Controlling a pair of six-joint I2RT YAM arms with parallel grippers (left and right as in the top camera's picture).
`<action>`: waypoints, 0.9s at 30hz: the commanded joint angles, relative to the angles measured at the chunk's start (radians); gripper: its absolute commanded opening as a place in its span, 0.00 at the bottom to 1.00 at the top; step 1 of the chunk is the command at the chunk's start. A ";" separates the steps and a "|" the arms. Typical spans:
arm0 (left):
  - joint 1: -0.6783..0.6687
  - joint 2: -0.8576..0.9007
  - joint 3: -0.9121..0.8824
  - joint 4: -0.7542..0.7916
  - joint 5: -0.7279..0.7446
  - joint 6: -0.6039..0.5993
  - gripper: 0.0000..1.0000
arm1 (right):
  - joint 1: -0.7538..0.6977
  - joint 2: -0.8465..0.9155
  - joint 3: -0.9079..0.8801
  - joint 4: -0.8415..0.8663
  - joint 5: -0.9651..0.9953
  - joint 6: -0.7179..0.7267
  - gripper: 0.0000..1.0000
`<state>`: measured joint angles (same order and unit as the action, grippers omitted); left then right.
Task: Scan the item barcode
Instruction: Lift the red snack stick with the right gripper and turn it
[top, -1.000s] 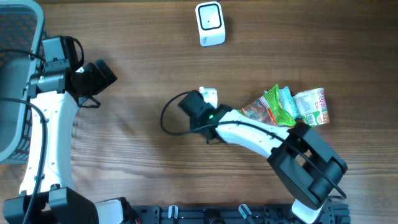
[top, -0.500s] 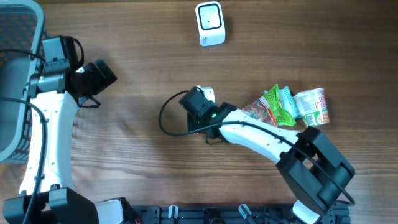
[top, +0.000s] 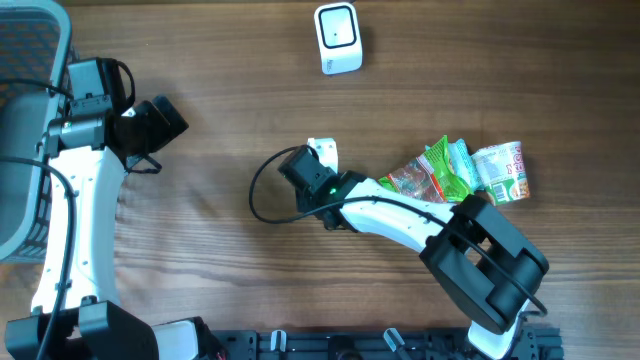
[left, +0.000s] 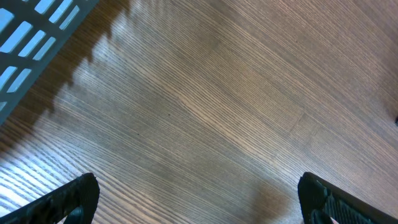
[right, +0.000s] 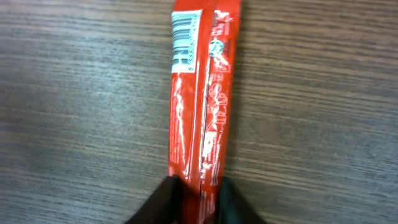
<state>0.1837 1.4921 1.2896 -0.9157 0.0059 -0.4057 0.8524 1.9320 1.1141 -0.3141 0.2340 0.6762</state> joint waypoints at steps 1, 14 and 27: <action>0.004 -0.005 0.006 0.002 0.004 0.008 1.00 | 0.004 0.025 -0.004 0.080 -0.078 -0.167 0.21; 0.004 -0.005 0.006 0.002 0.004 0.008 1.00 | 0.011 -0.055 0.051 0.132 -0.192 -0.474 0.54; 0.004 -0.005 0.006 0.002 0.004 0.008 1.00 | -0.068 -0.090 0.003 -0.029 -0.282 -0.282 0.39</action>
<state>0.1837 1.4921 1.2896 -0.9157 0.0059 -0.4057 0.7807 1.7714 1.1450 -0.3607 -0.0265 0.3588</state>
